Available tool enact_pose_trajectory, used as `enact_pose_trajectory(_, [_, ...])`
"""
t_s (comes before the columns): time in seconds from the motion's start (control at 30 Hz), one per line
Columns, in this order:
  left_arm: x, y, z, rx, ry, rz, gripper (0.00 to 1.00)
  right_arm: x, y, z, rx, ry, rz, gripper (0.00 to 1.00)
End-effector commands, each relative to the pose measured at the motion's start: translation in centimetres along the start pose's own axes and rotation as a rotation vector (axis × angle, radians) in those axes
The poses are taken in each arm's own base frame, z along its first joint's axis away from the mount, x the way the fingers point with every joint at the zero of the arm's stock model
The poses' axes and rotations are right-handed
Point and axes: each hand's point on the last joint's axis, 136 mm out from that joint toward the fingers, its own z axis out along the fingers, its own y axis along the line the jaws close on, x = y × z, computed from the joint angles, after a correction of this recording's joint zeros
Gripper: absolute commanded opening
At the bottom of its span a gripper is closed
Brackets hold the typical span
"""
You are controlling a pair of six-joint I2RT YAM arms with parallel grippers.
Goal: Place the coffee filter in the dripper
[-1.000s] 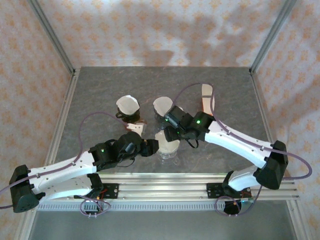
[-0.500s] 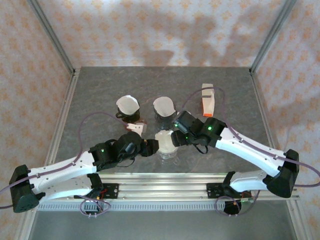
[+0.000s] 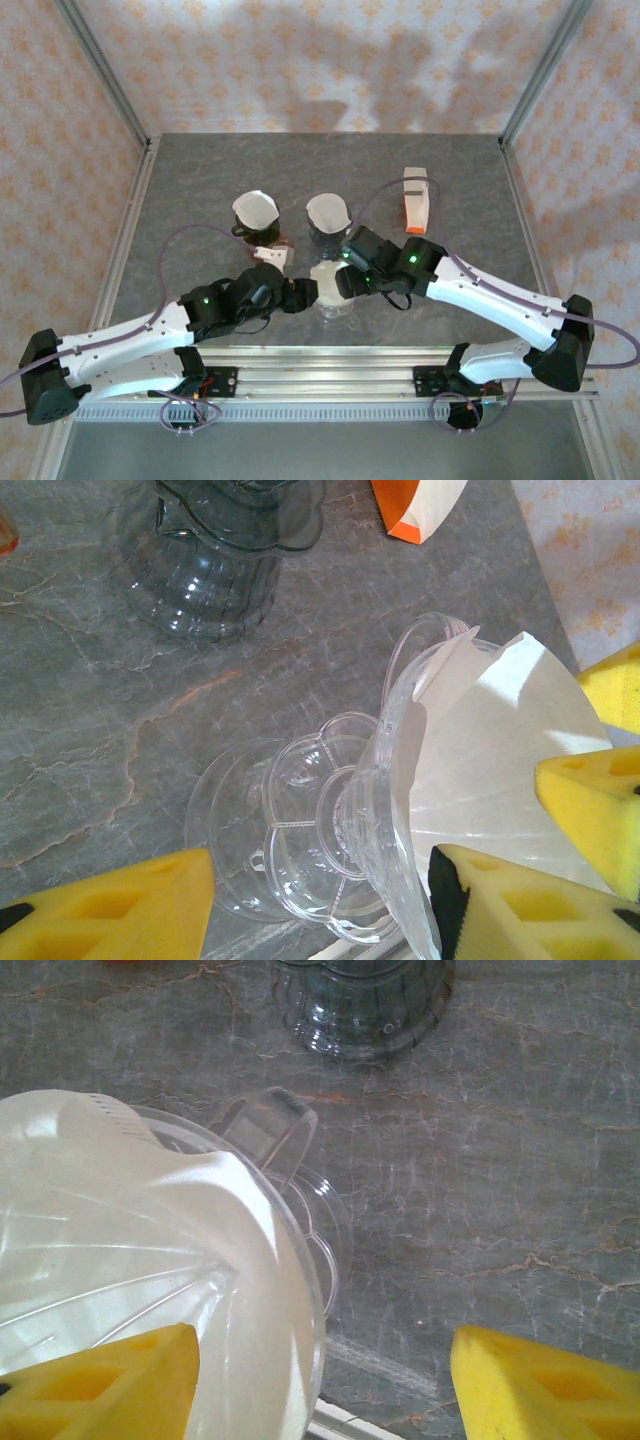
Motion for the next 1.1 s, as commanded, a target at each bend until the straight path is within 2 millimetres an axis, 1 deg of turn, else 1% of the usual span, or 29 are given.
enact_pose_trajectory(0.0, [0.0,1.1,0.1,-0.043,-0.007,-0.008,0.59,0.3,-1.2,-0.4,0.049,-0.021,0.019,0.67])
enact_pose_trajectory(0.1, [0.0,1.1,0.1,-0.044,-0.007,-0.01,0.6,0.3,-1.4,-0.5,0.056,-0.018,0.023,0.67])
enact_pose_trajectory(0.23, [-0.1,1.1,0.1,-0.043,-0.009,-0.009,0.59,-0.3,-0.2,-1.1,-0.002,-0.04,0.017,0.67])
enact_pose_trajectory(0.3, [0.0,1.0,0.1,-0.041,-0.007,-0.01,0.59,-0.6,0.7,-1.3,-0.038,-0.047,0.012,0.68])
enact_pose_trajectory(0.43, [-0.1,1.0,0.1,-0.041,-0.01,-0.011,0.59,-0.5,2.1,-0.7,-0.068,-0.021,0.002,0.68])
enact_pose_trajectory(0.57, [-0.1,1.1,0.1,-0.043,-0.011,-0.01,0.59,0.0,3.0,0.0,-0.069,0.005,-0.021,0.68])
enact_pose_trajectory(0.67, [-0.1,1.0,0.1,-0.041,-0.009,-0.009,0.59,0.6,3.2,-0.1,-0.078,0.014,-0.027,0.68])
enact_pose_trajectory(0.8, [0.0,1.0,0.2,-0.038,-0.008,-0.011,0.59,1.2,2.9,-0.2,-0.08,0.024,-0.026,0.68])
enact_pose_trajectory(1.03, [0.0,1.1,0.0,-0.041,-0.008,-0.009,0.59,0.7,3.0,-0.7,-0.085,0.009,-0.018,0.68])
enact_pose_trajectory(1.07, [0.0,1.2,0.0,-0.042,-0.01,-0.009,0.59,0.7,2.8,-0.7,-0.071,0.008,-0.019,0.68])
